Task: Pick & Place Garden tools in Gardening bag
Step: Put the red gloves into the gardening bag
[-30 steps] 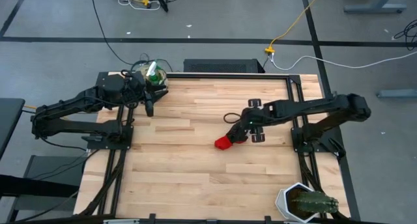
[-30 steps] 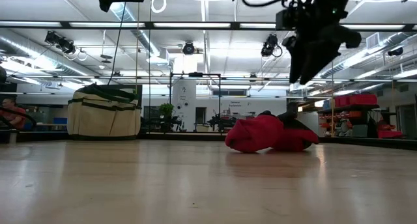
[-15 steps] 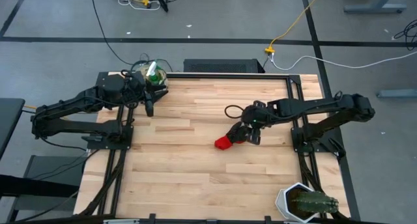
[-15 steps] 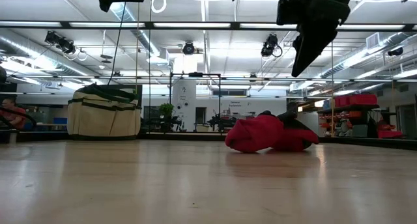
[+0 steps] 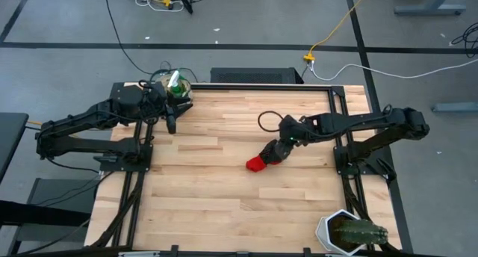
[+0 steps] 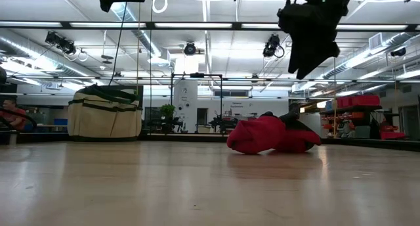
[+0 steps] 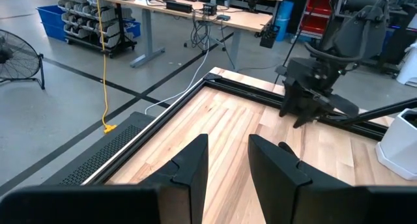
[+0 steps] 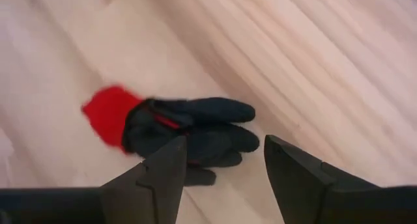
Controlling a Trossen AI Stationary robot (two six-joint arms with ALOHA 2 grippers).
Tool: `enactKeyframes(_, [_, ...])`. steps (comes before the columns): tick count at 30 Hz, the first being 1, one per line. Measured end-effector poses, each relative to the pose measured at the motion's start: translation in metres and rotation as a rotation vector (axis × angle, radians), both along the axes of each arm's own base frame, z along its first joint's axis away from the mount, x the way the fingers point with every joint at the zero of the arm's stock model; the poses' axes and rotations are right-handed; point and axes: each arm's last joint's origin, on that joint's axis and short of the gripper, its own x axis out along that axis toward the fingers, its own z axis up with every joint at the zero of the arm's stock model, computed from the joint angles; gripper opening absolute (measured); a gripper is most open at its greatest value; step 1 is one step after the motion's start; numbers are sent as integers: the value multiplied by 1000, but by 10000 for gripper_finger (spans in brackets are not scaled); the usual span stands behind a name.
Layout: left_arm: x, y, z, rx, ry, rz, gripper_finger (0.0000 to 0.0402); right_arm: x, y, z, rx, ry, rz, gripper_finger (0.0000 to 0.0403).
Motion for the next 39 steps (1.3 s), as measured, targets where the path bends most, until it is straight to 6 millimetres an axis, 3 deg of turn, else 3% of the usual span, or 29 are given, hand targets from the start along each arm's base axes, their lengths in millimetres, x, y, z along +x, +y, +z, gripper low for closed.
enactKeyframes(5, [0,0,0,0,0,0,115,-2,-1,-1,69,-40,-219,208])
enactKeyframes(16, [0,0,0,-2,-1,0,115,-4,-1,-4,151,-52,-401,208])
enactKeyframes(27, [0,0,0,-2,-2,1,115,-5,0,-48,292,-132,-609,222])
enactKeyframes(39, [0,0,0,1,-1,0,115,-4,1,-85,393,-310,-595,269])
